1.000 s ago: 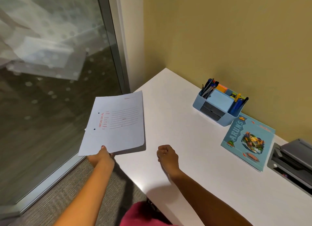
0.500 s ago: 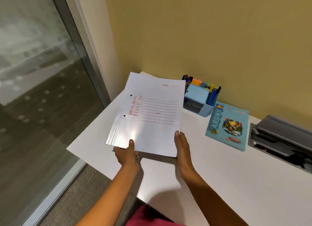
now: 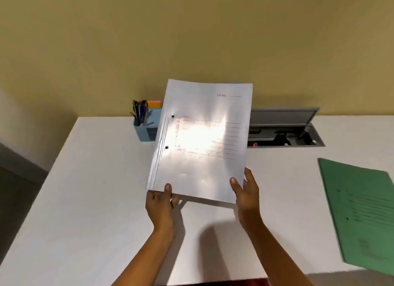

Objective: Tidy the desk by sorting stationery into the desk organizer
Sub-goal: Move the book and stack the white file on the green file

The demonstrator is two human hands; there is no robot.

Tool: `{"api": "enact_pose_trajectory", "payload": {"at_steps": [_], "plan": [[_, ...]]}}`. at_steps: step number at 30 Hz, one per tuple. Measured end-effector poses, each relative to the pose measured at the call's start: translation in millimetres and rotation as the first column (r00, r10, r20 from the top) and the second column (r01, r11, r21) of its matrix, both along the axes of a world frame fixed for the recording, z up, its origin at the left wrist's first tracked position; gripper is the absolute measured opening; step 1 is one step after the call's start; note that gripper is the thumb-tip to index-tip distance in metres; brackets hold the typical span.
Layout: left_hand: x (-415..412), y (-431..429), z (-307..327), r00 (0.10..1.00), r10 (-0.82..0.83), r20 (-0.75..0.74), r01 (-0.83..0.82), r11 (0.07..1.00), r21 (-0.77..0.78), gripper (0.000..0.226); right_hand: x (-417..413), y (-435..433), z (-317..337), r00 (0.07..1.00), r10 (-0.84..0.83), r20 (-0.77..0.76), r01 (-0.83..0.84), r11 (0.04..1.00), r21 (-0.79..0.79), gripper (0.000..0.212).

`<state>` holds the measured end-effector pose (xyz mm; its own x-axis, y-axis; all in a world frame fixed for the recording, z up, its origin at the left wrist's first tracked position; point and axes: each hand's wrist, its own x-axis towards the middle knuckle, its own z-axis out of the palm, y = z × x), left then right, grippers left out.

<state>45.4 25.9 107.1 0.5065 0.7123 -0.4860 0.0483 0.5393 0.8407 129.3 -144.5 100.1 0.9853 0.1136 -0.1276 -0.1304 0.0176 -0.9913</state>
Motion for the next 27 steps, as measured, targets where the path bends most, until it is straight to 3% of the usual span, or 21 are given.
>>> {"api": "enact_pose_trajectory", "payload": {"at_steps": [3, 6, 10, 14, 23, 27], "plan": [[21.8, -13.6, 5.9, 0.998, -0.056, 0.043, 0.057, 0.998, -0.016, 0.024, 18.1, -44.7, 13.0, 0.995, -0.098, 0.034, 0.098, 0.995, -0.027, 0.046], [50.8, -37.4, 5.2, 0.977, -0.212, 0.026, 0.211, 0.976, 0.058, 0.028, 39.6, -91.5, 20.5, 0.985, -0.151, 0.082, 0.156, 0.986, -0.054, 0.041], [96.8, -91.3, -1.6, 0.929, -0.37, -0.031, 0.369, 0.913, 0.175, 0.016, 77.6, -157.5, 18.8, 0.97, -0.232, 0.076, 0.238, 0.968, -0.078, 0.036], [139.9, -158.4, -2.8, 0.904, -0.422, -0.07, 0.428, 0.886, 0.178, 0.016, 122.2, -229.4, 16.3, 0.947, -0.322, 0.018, 0.322, 0.937, -0.135, 0.034], [231.5, -314.3, -7.2, 0.818, -0.551, -0.168, 0.575, 0.797, 0.184, 0.014, 228.1, -390.5, 13.3, 0.882, -0.469, 0.045, 0.419, 0.737, -0.53, 0.032], [272.6, -366.1, -16.6, 0.773, -0.6, -0.205, 0.631, 0.762, 0.148, 0.014, 268.0, -442.1, 7.7, 0.864, -0.503, -0.005, 0.406, 0.702, -0.586, 0.036]]}}
